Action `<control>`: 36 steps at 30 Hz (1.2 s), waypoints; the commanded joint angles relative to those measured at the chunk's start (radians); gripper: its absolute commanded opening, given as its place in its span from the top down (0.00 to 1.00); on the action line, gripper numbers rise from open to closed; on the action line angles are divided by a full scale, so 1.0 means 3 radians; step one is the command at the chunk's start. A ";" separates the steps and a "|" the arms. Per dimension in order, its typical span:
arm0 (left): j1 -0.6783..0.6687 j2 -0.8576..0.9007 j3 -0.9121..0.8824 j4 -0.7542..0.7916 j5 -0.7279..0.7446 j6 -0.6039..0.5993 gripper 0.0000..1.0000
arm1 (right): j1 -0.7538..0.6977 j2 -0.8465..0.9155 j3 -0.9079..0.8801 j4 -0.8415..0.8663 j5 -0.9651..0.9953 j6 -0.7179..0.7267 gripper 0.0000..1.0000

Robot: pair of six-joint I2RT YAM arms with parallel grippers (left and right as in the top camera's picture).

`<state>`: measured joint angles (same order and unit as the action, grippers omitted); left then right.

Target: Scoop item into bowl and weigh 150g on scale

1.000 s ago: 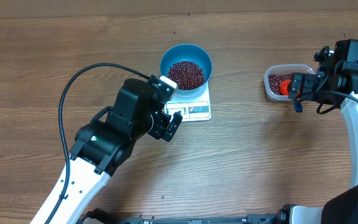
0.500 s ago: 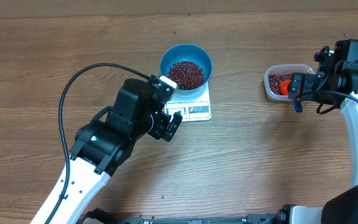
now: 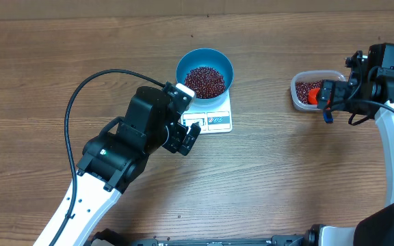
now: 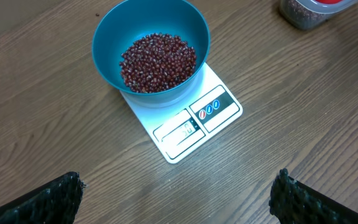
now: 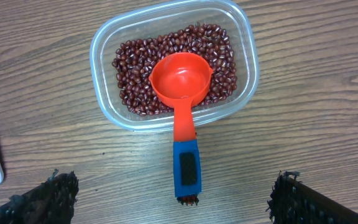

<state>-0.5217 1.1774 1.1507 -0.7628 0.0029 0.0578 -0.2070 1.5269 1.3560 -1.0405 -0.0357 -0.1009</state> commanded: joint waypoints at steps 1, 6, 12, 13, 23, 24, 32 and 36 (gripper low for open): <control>0.0017 0.0003 0.0062 0.0011 -0.0036 -0.0042 0.00 | 0.0006 -0.0071 0.0081 0.0008 0.0041 -0.0005 0.00; 0.0017 0.0001 0.0062 0.0011 -0.0036 -0.0042 0.00 | 0.0006 -0.0071 0.0081 0.0008 0.0041 -0.0005 0.00; 0.0017 0.0000 0.0062 0.0011 -0.0034 -0.0042 0.01 | 0.0006 -0.0071 0.0081 0.0008 0.0041 -0.0005 0.00; 0.0017 -0.0005 0.0062 0.0010 -0.0036 -0.0042 0.00 | 0.0006 -0.0071 0.0081 0.0008 0.0041 -0.0005 0.00; 0.0018 -0.0294 0.0056 -0.0486 -0.0047 -0.0039 0.00 | 0.0006 -0.0071 0.0081 0.0008 0.0041 -0.0005 0.00; 0.0018 -0.0341 0.0055 -0.0557 -0.0047 -0.0039 0.00 | 0.0006 -0.0071 0.0081 0.0008 0.0041 -0.0005 0.00; 0.0056 -0.0732 -0.0080 -0.0722 -0.0045 -0.0042 0.00 | 0.0006 -0.0071 0.0081 0.0008 0.0041 -0.0005 0.00; 0.0203 -0.0970 -0.0278 -0.0684 -0.0019 -0.0090 0.00 | 0.0006 -0.0071 0.0081 0.0008 0.0042 -0.0005 0.00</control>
<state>-0.4969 0.9432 1.1191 -0.9752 0.0029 0.0551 -0.2070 1.5269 1.3560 -1.0412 -0.0330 -0.1013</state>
